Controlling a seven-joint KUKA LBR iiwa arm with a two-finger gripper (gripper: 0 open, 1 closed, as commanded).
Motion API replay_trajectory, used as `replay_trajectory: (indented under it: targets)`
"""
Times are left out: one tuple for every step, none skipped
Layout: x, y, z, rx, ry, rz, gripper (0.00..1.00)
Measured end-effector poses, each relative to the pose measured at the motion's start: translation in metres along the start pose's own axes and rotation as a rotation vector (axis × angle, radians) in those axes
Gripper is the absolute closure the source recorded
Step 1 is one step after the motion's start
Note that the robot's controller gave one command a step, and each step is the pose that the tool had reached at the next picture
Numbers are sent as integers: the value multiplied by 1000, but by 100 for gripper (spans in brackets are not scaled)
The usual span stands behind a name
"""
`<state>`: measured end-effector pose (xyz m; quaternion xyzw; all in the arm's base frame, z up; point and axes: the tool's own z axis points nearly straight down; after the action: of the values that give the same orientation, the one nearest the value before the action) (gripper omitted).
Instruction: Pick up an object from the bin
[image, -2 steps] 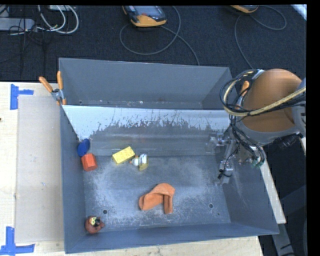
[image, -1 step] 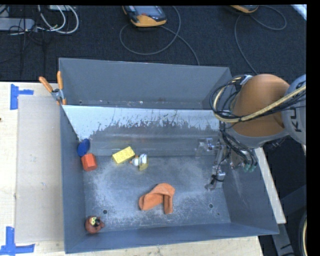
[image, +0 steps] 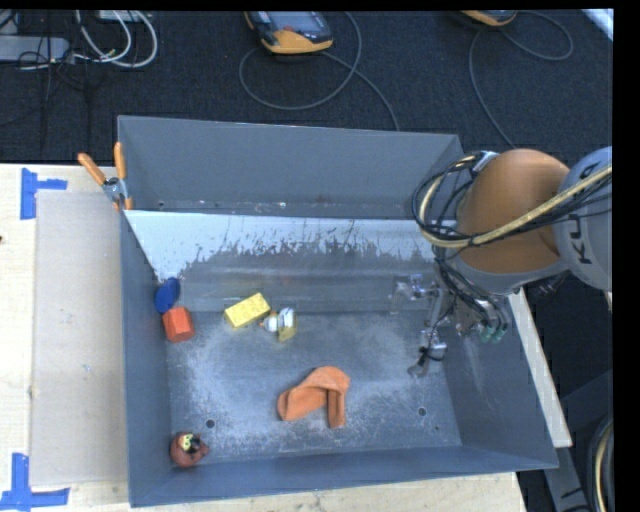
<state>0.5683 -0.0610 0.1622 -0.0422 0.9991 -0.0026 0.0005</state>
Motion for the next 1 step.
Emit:
replay_trajectory:
  targets:
    - [2,68,47,-11,-3,-57,0]
